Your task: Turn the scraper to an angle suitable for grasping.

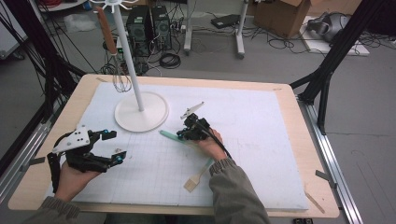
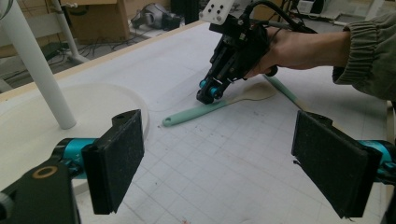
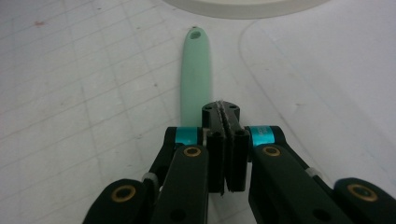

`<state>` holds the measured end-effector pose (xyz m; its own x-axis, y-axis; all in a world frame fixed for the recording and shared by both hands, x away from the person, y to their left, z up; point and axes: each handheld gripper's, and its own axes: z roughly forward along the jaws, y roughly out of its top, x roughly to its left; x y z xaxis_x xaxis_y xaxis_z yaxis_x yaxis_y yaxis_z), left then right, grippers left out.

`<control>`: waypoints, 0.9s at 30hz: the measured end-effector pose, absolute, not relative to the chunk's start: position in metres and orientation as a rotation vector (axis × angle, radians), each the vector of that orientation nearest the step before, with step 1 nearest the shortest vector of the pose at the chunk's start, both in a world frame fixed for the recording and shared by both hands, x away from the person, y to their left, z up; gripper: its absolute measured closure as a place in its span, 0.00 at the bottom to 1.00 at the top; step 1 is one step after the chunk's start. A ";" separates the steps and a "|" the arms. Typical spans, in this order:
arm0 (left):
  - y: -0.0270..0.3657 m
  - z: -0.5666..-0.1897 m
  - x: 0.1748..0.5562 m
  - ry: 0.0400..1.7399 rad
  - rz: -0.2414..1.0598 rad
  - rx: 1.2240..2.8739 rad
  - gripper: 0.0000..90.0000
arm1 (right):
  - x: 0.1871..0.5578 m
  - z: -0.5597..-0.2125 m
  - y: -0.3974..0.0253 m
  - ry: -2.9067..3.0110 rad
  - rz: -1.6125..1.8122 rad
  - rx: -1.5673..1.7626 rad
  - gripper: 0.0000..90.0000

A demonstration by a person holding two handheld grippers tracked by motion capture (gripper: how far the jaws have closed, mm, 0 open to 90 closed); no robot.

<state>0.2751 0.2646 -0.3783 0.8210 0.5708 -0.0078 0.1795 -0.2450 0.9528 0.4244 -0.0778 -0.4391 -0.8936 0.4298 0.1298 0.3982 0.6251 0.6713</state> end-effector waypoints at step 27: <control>0.262 -0.379 0.276 0.563 0.403 1.825 0.19 | 0.397 -0.432 -0.094 2.842 1.043 0.580 0.75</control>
<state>0.2761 0.2616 -0.3794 0.8273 0.5617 -0.0032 0.1784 -0.2573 0.9497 0.3971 -0.0941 -0.4324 -0.9274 0.3668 0.0731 0.3270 0.7004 0.6344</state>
